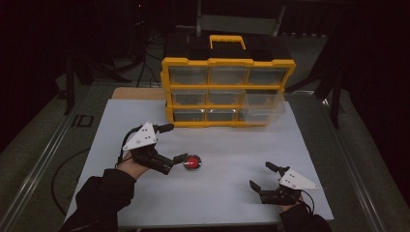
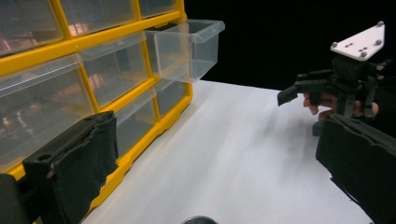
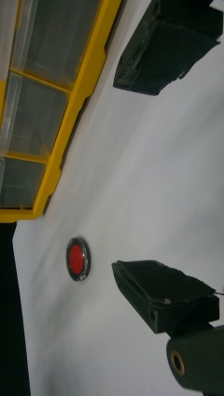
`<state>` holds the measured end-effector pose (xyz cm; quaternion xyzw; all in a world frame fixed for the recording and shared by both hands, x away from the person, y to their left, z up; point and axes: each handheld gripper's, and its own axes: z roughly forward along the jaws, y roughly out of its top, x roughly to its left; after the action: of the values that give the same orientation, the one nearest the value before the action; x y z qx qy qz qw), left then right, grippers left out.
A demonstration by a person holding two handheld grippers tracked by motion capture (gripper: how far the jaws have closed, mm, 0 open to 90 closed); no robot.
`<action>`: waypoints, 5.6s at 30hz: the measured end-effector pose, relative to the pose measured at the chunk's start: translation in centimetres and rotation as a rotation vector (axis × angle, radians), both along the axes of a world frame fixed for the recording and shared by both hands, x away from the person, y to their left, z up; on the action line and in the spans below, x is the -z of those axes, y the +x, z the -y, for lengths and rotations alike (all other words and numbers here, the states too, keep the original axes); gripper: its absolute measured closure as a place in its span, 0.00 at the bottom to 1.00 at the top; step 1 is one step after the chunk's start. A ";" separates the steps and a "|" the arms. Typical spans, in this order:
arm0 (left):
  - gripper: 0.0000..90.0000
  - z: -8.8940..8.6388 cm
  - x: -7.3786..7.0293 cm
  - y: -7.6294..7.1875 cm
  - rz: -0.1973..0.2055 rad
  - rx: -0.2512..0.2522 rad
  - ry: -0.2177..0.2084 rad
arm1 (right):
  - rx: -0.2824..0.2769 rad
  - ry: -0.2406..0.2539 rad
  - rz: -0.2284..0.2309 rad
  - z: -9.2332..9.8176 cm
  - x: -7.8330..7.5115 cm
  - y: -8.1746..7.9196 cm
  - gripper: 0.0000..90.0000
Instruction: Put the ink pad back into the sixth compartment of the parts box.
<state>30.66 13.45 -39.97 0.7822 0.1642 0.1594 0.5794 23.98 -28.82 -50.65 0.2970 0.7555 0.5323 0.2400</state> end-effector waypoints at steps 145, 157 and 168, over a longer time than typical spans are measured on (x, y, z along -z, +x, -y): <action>0.34 6.9 5.3 4.4 -0.301 0.177 0.555 | -0.050 0.017 -0.039 -0.2 0.4 0.0 0.11; 0.34 8.0 2.7 4.0 -0.292 0.227 0.535 | -0.053 0.018 -0.035 -0.3 0.3 0.0 0.11; 0.34 8.9 1.0 4.1 -0.278 0.239 0.550 | -0.053 0.015 -0.033 -0.3 0.3 0.0 0.12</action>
<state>34.71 4.56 -40.92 0.9373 0.0998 0.0202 0.3332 23.97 -28.55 -50.94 0.2872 0.7630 0.5392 0.2112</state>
